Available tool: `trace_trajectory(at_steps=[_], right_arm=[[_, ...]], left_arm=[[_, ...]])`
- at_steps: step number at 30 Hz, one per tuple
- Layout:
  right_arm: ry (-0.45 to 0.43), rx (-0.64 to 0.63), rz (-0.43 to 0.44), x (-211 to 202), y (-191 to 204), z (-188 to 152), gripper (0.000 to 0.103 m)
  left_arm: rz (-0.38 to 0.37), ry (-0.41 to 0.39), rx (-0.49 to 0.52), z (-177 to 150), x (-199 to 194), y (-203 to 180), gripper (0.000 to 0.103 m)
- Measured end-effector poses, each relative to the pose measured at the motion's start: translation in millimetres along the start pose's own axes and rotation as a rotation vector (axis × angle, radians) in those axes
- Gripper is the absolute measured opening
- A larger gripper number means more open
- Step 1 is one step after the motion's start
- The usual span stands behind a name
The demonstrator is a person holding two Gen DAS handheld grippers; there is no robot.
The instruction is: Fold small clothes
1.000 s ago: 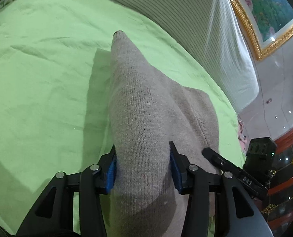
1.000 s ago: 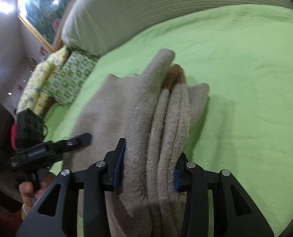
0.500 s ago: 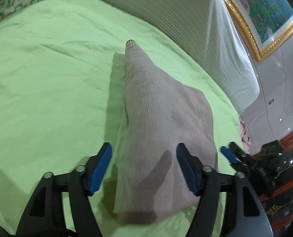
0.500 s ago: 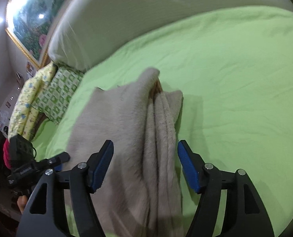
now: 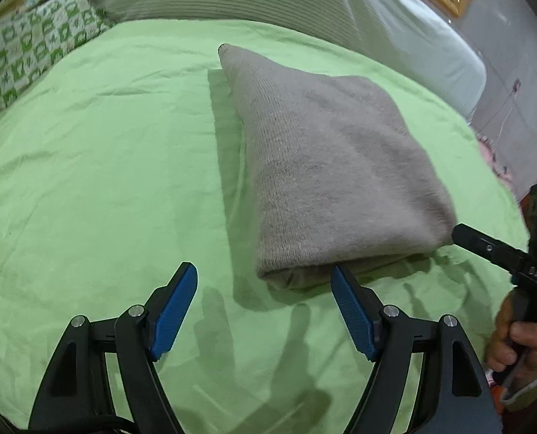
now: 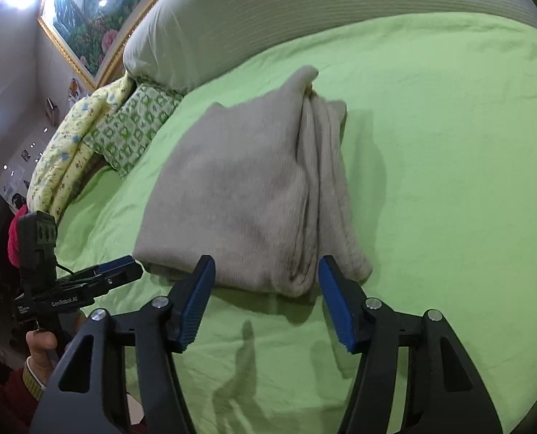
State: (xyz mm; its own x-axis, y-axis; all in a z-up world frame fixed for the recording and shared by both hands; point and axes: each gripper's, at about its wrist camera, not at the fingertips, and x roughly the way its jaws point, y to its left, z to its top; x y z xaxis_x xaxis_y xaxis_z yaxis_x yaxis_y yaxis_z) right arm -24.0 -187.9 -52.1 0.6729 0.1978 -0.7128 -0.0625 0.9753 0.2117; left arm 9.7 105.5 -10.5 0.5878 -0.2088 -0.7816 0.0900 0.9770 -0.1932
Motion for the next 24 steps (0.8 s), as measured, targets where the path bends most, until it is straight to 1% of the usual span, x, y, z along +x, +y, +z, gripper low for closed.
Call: trace_trajectory(at_steps=[1,2,4,5,6,8,9,10,11,12,13,14,15,16,18,21,23,24], right_arm=[[0.003,-0.004,-0.005,3,1,-1,0.057],[0.008,-0.004,-0.003,5,1,-1,0.056],[0.012,-0.006,-0.007,9,1,0,0.055],[0.014,-0.01,-0.013,11,1,0,0.054],[0.02,-0.017,-0.019,13,2,0,0.054],[0.025,-0.023,-0.036,14,0,0,0.046],[0.027,-0.019,-0.036,15,-2,0,0.044],[0.03,-0.015,-0.036,16,-4,0,0.039],[0.036,-0.015,-0.042,18,-5,0,0.032],[0.043,-0.015,-0.048,21,-7,0,0.028],[0.051,-0.012,-0.048,22,-8,0,0.016],[0.059,-0.006,-0.037,23,-9,1,0.013],[0.059,-0.005,-0.032,22,-8,2,0.009],[0.056,-0.022,-0.036,19,-5,6,0.008],[0.038,-0.083,-0.048,7,6,17,0.006],[-0.026,-0.17,-0.066,-24,21,39,0.006],[-0.052,-0.229,-0.093,-39,27,48,0.005],[-0.05,-0.255,-0.118,-41,26,51,0.005]], left_arm=[[0.01,0.001,0.015,1,5,-2,0.077],[0.033,0.011,0.044,1,10,-6,0.077],[0.078,0.022,0.07,0,18,-9,0.077],[0.093,0.04,0.078,-1,23,-9,0.077],[0.099,0.049,0.077,-2,25,-8,0.076],[0.087,0.038,0.044,-1,24,-4,0.073],[0.083,0.032,0.035,0,23,-3,0.068],[0.082,0.024,0.017,3,21,-1,0.06],[0.072,0.016,-0.01,6,19,2,0.056],[0.056,0.01,-0.031,8,18,4,0.049],[0.041,0.006,-0.044,9,18,5,0.039],[0.034,0.006,-0.048,9,19,5,0.033],[0.028,0.012,-0.043,9,20,2,0.023],[0.029,0.009,-0.037,9,19,-1,0.02],[0.065,-0.011,-0.009,9,13,-10,0.018],[0.077,-0.035,0.017,8,1,-20,0.017],[0.089,-0.032,0.037,4,2,-25,0.017],[0.096,-0.025,0.047,2,5,-26,0.017]])
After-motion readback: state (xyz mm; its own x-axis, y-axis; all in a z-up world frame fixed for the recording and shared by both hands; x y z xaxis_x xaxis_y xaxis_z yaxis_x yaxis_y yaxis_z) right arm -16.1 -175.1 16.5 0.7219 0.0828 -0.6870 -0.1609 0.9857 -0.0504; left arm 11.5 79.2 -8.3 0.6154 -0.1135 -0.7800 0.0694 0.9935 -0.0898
